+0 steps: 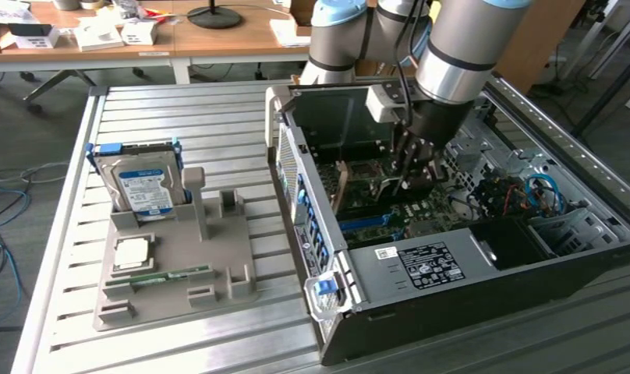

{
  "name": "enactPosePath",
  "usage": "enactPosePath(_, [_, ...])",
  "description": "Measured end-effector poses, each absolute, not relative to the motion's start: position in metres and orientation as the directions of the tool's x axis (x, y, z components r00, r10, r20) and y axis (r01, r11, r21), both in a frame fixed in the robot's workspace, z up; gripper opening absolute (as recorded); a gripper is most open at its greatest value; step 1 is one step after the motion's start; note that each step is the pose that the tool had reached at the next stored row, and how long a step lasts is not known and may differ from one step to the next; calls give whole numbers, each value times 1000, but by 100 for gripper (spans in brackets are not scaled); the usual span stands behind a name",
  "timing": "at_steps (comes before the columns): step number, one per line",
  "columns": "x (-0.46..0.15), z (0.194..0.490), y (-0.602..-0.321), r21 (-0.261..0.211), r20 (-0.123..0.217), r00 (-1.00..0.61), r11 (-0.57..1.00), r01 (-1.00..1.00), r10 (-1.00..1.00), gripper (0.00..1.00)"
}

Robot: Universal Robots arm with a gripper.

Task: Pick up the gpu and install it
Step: 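Insert the gpu into the slot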

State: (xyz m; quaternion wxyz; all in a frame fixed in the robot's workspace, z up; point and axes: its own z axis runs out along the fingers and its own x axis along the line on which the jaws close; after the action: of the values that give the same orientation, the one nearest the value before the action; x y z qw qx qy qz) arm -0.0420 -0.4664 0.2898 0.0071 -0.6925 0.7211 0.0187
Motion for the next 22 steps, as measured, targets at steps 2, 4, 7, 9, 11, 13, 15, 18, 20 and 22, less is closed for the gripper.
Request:
enactPosePath(2, [-42,289,-466,17,-36,-41,40,-999,-999,26])
enactPosePath(4, [-42,288,-466,17,-36,-41,40,-999,-999,26])
enactPosePath(7, [-42,287,-466,17,-37,-41,40,-999,-998,26])
enactPosePath(9, [-42,286,-466,17,-37,-41,40,-999,-998,26])
enactPosePath(11, [-42,285,-466,17,-37,-41,40,-999,-998,26])
enactPosePath(13, [-42,285,-466,17,-37,-41,40,-999,-998,26])
enactPosePath(15, [-43,285,-466,17,-37,-41,40,-999,-998,26])
enactPosePath(18, [-44,285,-466,15,-37,-41,40,-999,-998,26])
enactPosePath(20, [-45,285,-466,14,-37,-41,40,-999,-998,26])
enactPosePath(22, [-47,285,-466,13,-37,-41,40,-999,-998,26])
